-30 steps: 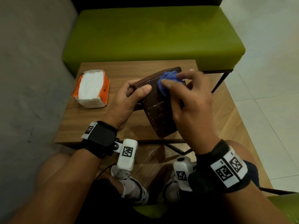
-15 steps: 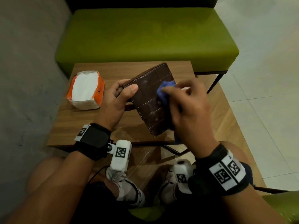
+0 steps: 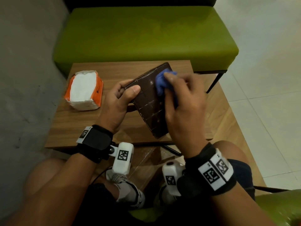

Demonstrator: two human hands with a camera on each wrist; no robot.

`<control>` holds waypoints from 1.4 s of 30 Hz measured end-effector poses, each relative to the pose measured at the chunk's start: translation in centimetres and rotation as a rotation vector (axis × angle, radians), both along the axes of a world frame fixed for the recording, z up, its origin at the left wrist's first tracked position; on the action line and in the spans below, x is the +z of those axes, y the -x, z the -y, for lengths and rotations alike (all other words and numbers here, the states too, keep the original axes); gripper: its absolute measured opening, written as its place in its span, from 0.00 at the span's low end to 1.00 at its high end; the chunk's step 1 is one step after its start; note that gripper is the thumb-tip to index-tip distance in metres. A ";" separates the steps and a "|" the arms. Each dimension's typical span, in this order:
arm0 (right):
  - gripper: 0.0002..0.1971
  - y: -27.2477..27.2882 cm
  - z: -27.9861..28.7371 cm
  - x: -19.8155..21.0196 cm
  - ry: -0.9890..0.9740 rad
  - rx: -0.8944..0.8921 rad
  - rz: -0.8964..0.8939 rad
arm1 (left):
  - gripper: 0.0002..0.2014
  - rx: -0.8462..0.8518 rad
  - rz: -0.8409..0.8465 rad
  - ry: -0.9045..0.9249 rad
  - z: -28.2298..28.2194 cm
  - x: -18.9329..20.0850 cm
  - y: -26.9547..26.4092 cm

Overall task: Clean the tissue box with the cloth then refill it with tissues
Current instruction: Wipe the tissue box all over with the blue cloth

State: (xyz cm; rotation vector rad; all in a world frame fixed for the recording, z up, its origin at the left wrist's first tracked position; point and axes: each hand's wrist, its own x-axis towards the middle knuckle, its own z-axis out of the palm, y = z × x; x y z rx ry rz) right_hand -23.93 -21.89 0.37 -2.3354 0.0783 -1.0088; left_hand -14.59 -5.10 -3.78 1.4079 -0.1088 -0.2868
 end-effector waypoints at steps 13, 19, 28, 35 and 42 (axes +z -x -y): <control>0.11 1.4 -2.4 -1.2 0.089 0.117 -0.164 | 0.37 0.059 -0.034 0.043 0.3 -0.3 0.3; 0.09 0.8 -0.1 -1.8 -0.034 -0.006 -0.098 | 0.36 0.081 -0.054 0.029 -0.1 -0.8 0.1; 0.09 0.5 -0.4 -1.5 -0.001 0.049 -0.097 | 0.36 0.072 -0.039 0.013 -0.1 -0.6 0.1; 0.10 0.2 0.2 -1.5 0.048 0.084 -0.128 | 0.35 0.070 -0.057 0.037 -0.5 -0.6 0.3; 0.10 -0.2 2.4 -1.2 -0.223 -0.121 -0.025 | 0.42 0.087 -0.116 0.174 0.0 -0.7 0.9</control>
